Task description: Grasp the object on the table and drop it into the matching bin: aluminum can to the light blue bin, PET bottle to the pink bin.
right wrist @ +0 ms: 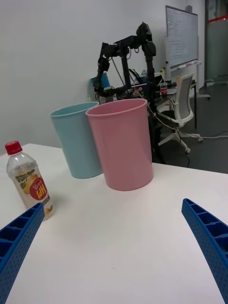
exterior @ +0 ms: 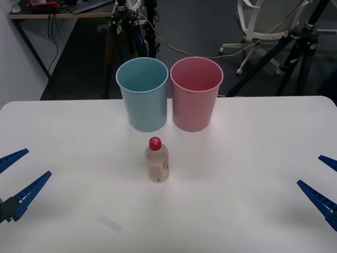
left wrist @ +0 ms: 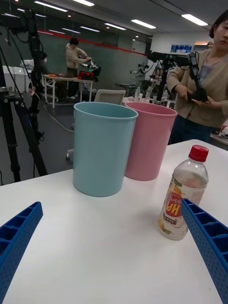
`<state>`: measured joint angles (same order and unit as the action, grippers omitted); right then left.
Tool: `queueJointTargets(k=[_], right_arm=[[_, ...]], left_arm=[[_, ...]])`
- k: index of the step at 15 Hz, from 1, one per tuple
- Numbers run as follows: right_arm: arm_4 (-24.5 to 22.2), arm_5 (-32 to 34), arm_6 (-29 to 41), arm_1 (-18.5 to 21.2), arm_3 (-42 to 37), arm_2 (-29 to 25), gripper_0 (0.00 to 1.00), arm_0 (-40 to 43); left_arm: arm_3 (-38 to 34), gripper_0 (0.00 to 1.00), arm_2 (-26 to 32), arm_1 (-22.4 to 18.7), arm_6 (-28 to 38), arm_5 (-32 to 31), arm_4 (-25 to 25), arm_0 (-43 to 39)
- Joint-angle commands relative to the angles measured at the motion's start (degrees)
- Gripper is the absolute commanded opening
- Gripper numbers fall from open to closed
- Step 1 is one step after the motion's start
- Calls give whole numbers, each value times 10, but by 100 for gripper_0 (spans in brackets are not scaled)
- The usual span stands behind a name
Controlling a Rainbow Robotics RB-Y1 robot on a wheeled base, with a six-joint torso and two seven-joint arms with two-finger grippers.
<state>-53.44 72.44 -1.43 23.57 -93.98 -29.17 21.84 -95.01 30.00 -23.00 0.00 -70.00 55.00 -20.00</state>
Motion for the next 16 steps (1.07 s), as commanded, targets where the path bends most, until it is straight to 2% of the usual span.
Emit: queueJointTargets(k=[1,5,8,13,16], right_arm=[[22,2,-90,17,1,39,100,14],[56,2,-199,45,27,95,100,17],[89,3,-247,75,54,144,100,9],[74,4,-263,81,85,210,100,-33],[72,2,-278,93,122,289,100,-93]], left_arm=[[0,100,0,0,0,0,0,0],[0,100,0,0,0,0,0,0],[0,100,0,0,0,0,0,0],[0,100,0,0,0,0,0,0],[0,100,0,0,0,0,0,0]])
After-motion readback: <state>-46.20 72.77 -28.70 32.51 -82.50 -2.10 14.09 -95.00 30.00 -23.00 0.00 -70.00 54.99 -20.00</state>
